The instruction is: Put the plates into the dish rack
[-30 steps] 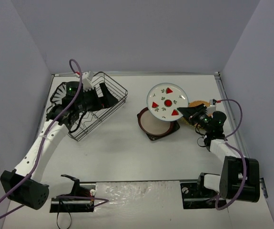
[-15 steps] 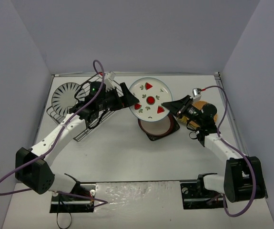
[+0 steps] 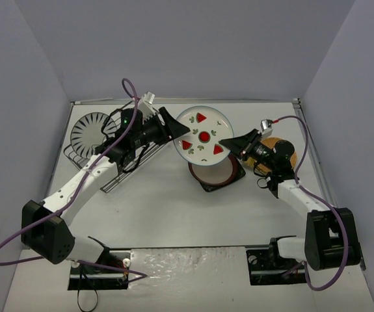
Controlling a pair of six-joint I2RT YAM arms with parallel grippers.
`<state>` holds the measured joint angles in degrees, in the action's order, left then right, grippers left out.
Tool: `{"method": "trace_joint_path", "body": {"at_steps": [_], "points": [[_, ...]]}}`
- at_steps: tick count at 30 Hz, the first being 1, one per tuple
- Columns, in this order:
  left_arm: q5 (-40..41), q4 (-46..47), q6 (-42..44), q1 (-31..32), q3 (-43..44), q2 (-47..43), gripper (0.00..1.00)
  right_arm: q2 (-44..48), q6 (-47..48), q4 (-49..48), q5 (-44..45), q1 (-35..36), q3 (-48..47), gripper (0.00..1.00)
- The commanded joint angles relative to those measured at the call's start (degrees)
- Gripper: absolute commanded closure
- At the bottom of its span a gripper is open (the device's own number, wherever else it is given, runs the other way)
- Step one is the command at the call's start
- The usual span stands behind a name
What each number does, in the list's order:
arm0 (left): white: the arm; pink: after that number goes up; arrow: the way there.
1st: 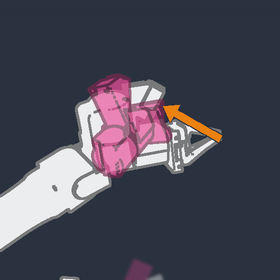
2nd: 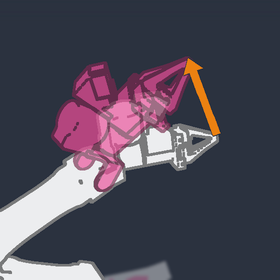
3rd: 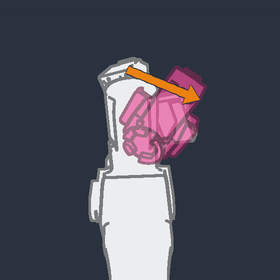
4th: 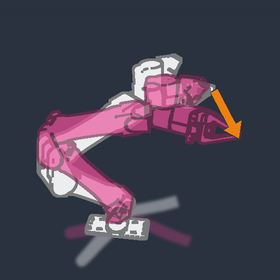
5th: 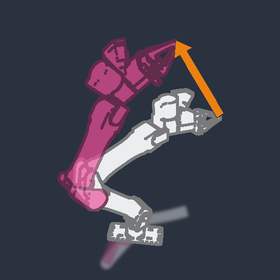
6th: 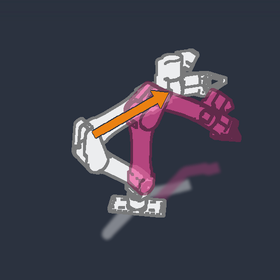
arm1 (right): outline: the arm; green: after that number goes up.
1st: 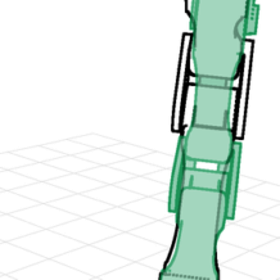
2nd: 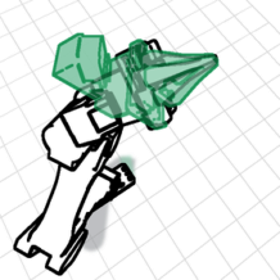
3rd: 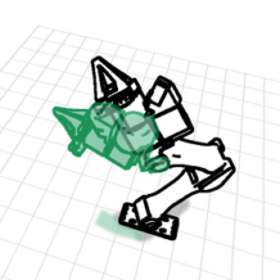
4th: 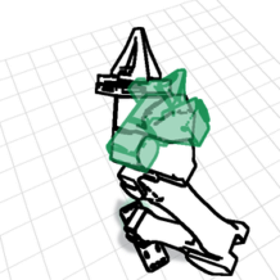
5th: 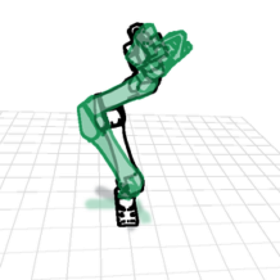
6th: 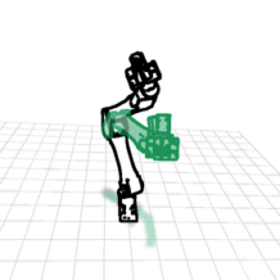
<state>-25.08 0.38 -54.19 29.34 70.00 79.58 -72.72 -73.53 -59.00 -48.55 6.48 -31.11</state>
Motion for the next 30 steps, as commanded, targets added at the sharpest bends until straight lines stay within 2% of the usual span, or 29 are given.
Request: {"method": "trace_joint_path", "body": {"at_steps": [1,8,11,19,22,23,26,28,30], "points": [[-2.37,5.89,-2.89,0.19,1.28,0.17,0.51,0.32,-3.43,-14.65,-1.73,0.55,-5.21,1.0],[-3.89,4.72,-3.01,0.19,2.58,1.33,0.51,-0.52,-4.57,-17.55,-2.0,0.55,-4.76,1.0],[-4.19,4.36,-2.94,0.19,2.87,1.63,0.56,-0.67,-4.42,-17.64,-2.16,0.56,-4.83,1.0],[-4.84,4.24,-2.8,0.19,3.97,1.53,0.87,-0.41,-2.52,-15.07,-2.37,0.62,-4.76,1.0],[-4.98,3.78,-1.7,0.12,4.64,1.21,0.93,-0.08,-0.34,-12.14,-2.68,0.64,-5.14,0.97],[-4.91,3.54,-1.21,0.1,4.91,1.05,0.95,0.09,0.43,-11.02,-2.76,0.64,-5.25,0.93],[-4.71,0.93,1.91,-0.08,6.06,0.84,0.99,0.8,5.23,-5.32,-3.46,0.64,-6.27,0.69],[-5.11,0.7,3.52,-0.64,6.47,0.63,1.0,1.57,8.52,-1.41,-3.57,0.64,-6.89,0.42],[-6.05,0.83,4.35,-1.18,6.82,0.44,1.0,1.97,10.97,2.86,-3.64,0.57,-7.5,0.26]]}}
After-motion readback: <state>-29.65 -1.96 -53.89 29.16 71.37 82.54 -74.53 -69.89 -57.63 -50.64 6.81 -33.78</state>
